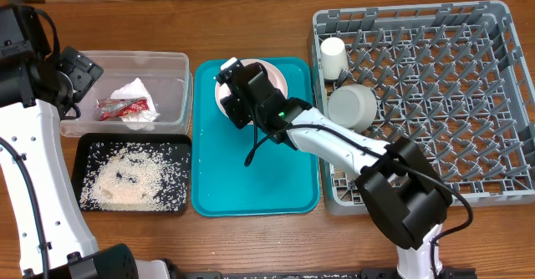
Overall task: Sort waste into correct bins and load items into the dishwasher
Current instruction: 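Move the right gripper to the pink bowl on the pink plate, then grasp the pink bowl rim with the right gripper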
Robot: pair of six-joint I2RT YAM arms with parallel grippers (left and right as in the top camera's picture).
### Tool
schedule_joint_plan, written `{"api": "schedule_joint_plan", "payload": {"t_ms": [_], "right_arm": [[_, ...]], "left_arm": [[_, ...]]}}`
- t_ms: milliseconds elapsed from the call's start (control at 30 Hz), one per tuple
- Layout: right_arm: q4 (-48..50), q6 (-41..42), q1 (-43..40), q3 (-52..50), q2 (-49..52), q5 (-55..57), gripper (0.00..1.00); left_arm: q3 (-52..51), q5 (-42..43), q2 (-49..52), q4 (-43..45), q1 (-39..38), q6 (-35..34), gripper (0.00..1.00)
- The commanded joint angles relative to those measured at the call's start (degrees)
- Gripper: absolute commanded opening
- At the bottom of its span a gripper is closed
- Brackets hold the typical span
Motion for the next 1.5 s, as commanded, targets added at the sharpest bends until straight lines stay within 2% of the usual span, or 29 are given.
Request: {"api": "schedule_joint_plan", "payload": {"t_ms": [0,200,600,900,1233,1367,1467], "right_arm": [[0.2,-0.4,-0.2,0.6,3.2,0.8,0.46],[-0.1,-0.3,-0.2,0.6,3.5,0.9,0.31],[-1.9,-0.4,-0.5,0.6,3.5,3.0,0.29],[-2.5,-0.4,-0.5,0.6,3.5,3.1,0.17],[-3.6,-1.0,-0.5,0.6,3.5,3.2,0.16],[-3.6,-2.3,-0.5,0.6,3.5,5.2,0.05],[-3.5,-2.3,-0.5,0.8,3.4,5.9,0.04]], "left_arm": [[0.4,-0.8,0.1,-0.2,0.2,-1.4,1.0],[0.4,-0.8,0.1,-0.2,0.2,-1.4,1.0],[0.4,-0.8,0.1,-0.2,0.2,-1.4,1.0],[0.4,-0.8,0.1,-0.2,0.2,-1.4,1.0],[0.4,-0.8,0.1,-0.2,0.2,-1.4,1.0],[0.4,-0.8,0.1,-0.2,0.2,-1.4,1.0],[0.4,-0.8,0.1,-0.2,0.2,-1.4,1.0]]}}
